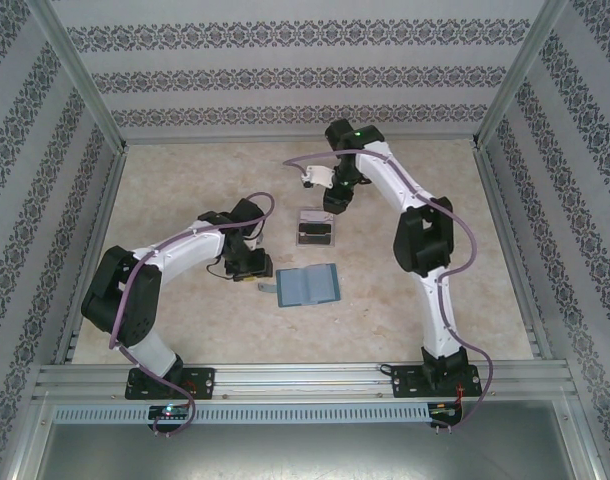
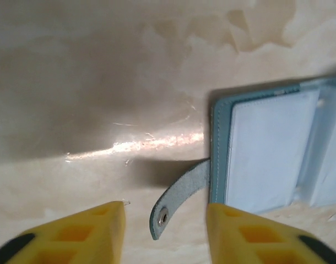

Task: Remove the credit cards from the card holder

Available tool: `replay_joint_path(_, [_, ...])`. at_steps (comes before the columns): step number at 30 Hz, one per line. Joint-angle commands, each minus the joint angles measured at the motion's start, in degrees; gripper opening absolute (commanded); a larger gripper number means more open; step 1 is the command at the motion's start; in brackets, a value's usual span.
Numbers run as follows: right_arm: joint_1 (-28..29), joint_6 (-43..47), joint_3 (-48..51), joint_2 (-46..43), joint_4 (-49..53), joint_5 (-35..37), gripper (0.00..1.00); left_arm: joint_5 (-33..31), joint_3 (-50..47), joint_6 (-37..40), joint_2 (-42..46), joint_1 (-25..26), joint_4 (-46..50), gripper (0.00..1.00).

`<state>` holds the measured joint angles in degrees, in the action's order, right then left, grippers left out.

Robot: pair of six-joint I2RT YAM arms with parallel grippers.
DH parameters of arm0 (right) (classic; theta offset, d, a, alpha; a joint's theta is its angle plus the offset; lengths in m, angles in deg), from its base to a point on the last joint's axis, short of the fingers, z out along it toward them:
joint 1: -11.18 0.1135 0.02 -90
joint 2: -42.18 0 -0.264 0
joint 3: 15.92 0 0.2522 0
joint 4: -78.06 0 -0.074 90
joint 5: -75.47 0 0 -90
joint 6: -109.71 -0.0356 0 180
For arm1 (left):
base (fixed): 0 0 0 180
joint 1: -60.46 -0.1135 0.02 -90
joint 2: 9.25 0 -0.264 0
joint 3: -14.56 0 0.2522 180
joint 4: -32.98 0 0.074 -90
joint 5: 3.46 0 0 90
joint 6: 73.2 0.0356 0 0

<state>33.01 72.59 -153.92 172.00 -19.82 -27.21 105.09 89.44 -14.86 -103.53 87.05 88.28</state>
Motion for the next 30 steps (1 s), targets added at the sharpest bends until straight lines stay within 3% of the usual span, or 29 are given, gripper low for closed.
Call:
replay_joint_path(1, [-0.8, -4.1, 7.2, -7.3, -7.1, 0.1, 0.56, -1.9, 2.1, 1.9, 0.8, -0.9, 2.0, 0.56])
replay_joint_path(3, [-0.9, -5.4, 13.1, -11.1, -10.4, -0.8, 0.72, -2.0, 2.8, 2.4, 0.6, -1.1, 1.6, 0.75])
replay_joint_path(6, [-0.9, -7.1, 21.3, -15.9, -14.7, -1.5, 0.88, -1.9, 3.9, 3.3, 0.0, -1.3, 1.4, 0.87])
replay_joint_path(8, [-0.9, -8.5, 25.5, -18.4, -16.5, -1.4, 0.98, -2.1, 4.7, 4.5, -0.5, -1.5, 1.4, 1.00])
replay_joint_path(13, [-1.4, -13.9, 38.3, -25.4, -24.9, 0.0, 0.98, -5.2, 5.6, 7.0, -0.8, -2.9, 1.1, 1.00])
replay_joint_path(17, [-2.6, -21.5, 50.1, -31.7, -36.0, 5.1, 0.98, -9.7, 5.3, 8.7, -1.3, -5.6, -0.8, 1.00])
replay_joint_path(23, [-6.6, -34.0, 66.6, -39.8, -53.6, 16.5, 0.98, -25.6, 1.8, 13.2, 0.6, -8.0, -7.6, 0.97])
replay_joint_path(30, [-11.7, -43.2, 84.3, -47.0, -75.9, 19.8, 0.98, -40.6, -2.8, 20.6, 2.6, -11.3, -17.7, 0.94])
